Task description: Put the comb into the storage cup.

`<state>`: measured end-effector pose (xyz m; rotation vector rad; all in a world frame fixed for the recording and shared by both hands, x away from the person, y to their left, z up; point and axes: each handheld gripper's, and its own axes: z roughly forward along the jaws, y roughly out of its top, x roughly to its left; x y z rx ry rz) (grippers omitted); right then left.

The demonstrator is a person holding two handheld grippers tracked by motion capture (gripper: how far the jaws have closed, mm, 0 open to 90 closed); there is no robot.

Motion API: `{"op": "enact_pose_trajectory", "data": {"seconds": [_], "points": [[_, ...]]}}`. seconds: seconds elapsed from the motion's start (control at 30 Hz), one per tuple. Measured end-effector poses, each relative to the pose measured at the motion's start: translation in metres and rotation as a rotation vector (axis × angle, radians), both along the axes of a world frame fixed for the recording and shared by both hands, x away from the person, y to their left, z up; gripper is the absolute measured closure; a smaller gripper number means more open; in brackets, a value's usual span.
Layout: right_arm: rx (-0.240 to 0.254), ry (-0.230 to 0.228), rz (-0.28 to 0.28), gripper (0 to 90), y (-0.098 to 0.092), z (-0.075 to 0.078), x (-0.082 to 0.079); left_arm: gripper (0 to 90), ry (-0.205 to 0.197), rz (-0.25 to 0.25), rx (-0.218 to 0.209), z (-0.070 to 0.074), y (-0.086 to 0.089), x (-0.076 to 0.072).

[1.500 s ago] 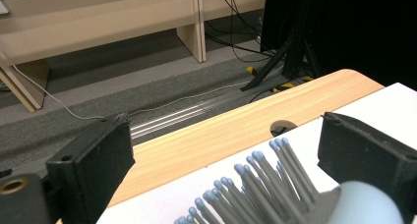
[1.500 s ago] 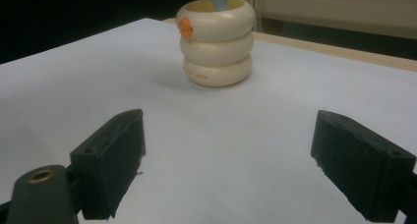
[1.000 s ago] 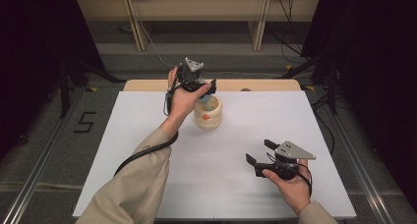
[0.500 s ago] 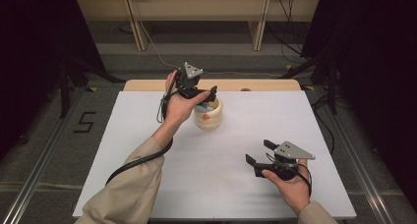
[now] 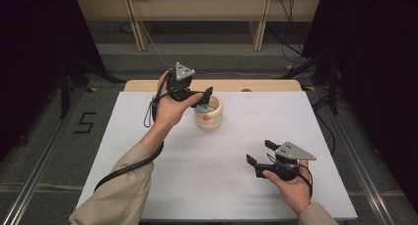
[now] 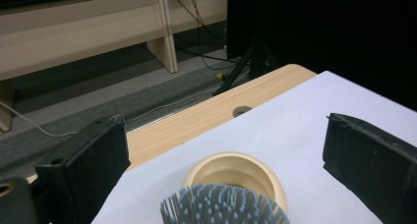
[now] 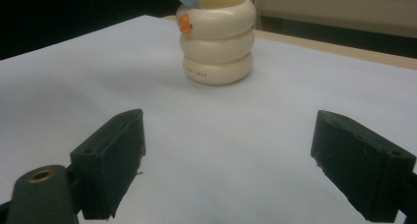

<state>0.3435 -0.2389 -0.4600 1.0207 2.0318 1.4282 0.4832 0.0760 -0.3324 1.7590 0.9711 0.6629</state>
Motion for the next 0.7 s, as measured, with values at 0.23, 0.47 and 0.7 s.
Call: {"op": "enact_pose_trajectory", "data": {"seconds": [0.23, 0.47, 0.7], "points": [[-0.003, -0.001, -0.001, 13.9, 0.0, 0.0, 0.0, 2.7, -0.005, -0.018, -0.012, 0.001, 0.016, -0.015], [-0.003, -0.001, -0.002, 13.9, 0.0, 0.0, 0.0, 2.1, -0.016, -0.032, -0.011, -0.001, 0.029, -0.031], [-0.004, -0.005, -0.006, 13.9, 0.0, 0.001, 0.0, 1.8, -0.018, -0.045, -0.017, -0.007, 0.039, -0.043]]}}
